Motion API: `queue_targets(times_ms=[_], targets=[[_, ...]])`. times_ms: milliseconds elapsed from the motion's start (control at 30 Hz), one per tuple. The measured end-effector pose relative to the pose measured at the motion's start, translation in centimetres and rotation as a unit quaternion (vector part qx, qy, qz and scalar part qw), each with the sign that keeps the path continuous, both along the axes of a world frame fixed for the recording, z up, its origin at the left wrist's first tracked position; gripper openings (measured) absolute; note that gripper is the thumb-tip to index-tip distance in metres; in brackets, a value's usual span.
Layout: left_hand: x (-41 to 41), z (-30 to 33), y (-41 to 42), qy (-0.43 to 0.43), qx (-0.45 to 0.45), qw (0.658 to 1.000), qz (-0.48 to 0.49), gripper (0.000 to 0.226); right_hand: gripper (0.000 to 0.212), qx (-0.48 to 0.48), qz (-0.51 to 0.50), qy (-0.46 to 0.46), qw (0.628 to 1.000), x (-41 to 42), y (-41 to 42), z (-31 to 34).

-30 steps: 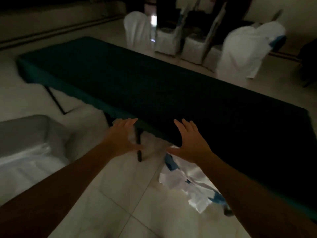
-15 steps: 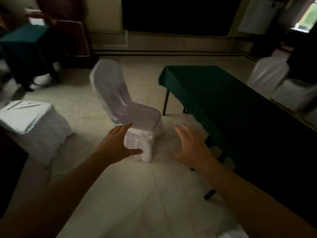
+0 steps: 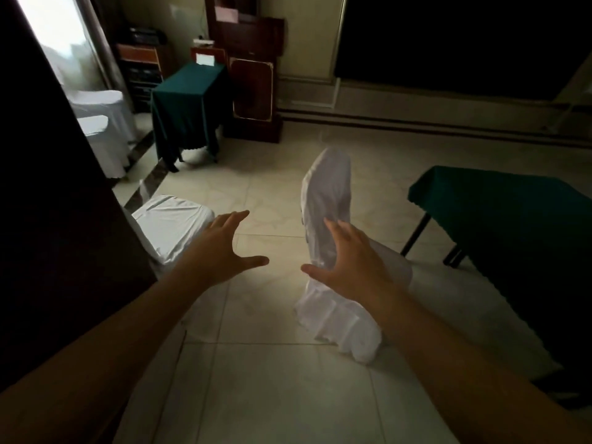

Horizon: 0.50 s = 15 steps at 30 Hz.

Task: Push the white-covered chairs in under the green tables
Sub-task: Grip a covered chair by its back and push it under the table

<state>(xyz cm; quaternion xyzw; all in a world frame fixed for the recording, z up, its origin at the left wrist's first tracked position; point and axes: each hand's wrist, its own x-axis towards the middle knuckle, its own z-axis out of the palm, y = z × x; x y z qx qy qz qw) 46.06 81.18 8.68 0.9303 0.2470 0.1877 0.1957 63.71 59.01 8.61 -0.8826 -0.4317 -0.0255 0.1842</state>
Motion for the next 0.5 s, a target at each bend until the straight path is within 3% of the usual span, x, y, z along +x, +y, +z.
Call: queue_targets(times_ms=[500], targets=[[24.0, 1.4, 25.4, 0.022, 0.011, 0.999, 0.028, 0.108, 0.104, -0.004, 0.000, -0.007, 1.000, 25.0, 28.7, 0.5]])
